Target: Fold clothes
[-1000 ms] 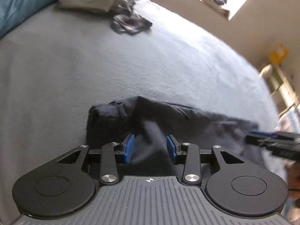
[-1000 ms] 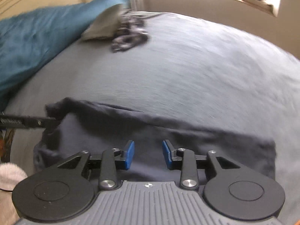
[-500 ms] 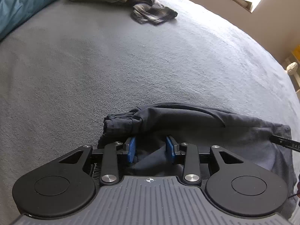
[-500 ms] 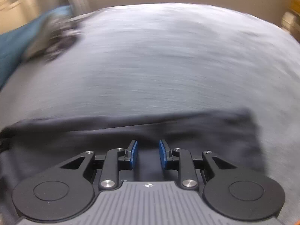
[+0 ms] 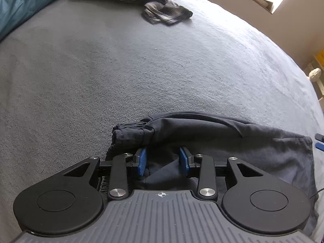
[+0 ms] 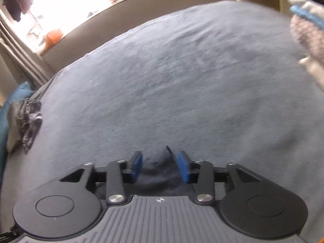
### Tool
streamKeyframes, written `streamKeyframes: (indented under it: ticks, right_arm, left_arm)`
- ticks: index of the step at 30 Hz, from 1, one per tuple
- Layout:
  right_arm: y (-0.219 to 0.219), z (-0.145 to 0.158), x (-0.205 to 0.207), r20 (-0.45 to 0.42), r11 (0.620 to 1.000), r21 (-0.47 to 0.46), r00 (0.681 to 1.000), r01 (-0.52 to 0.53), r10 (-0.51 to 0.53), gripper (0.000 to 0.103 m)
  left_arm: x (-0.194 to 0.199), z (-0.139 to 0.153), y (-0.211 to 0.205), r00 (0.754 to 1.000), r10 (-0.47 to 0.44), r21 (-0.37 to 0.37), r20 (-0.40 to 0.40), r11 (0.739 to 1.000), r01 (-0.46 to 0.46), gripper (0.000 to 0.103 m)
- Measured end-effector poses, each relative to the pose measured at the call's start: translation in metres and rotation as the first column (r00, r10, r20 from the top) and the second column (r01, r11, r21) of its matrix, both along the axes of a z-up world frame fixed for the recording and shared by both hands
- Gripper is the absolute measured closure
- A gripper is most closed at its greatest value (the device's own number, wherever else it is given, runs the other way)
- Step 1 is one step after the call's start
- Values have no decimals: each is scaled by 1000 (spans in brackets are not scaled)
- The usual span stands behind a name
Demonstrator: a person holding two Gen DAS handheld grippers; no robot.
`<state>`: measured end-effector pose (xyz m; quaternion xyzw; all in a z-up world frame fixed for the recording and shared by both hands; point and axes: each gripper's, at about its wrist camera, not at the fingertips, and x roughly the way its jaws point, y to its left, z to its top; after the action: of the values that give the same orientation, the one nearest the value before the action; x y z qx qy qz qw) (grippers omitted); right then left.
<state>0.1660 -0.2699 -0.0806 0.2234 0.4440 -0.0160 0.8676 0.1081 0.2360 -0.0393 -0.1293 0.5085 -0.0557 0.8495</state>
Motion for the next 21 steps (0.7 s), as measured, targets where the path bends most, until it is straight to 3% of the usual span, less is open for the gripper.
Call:
streamKeyframes:
  ticks: [4, 8, 17, 21]
  right_arm:
    - [-19, -22, 26, -72, 996, 83, 997, -13, 19, 56]
    - [-27, -23, 22, -45, 981, 182, 996, -62, 71, 65]
    - [-12, -11, 0, 2, 973, 94, 977, -211, 212, 81]
    - [-2, -11, -9, -2, 972, 48, 974, -228, 228, 95]
  left_arm:
    - [0, 0, 2, 1000, 7, -17, -5, 1000, -7, 68]
    - [0, -1, 5, 1000, 16, -36, -9, 999, -17, 68]
    - [1, -2, 1, 1000, 13, -13, -6, 1000, -13, 68]
    - [1, -2, 1, 1000, 15, -9, -6, 1000, -15, 68]
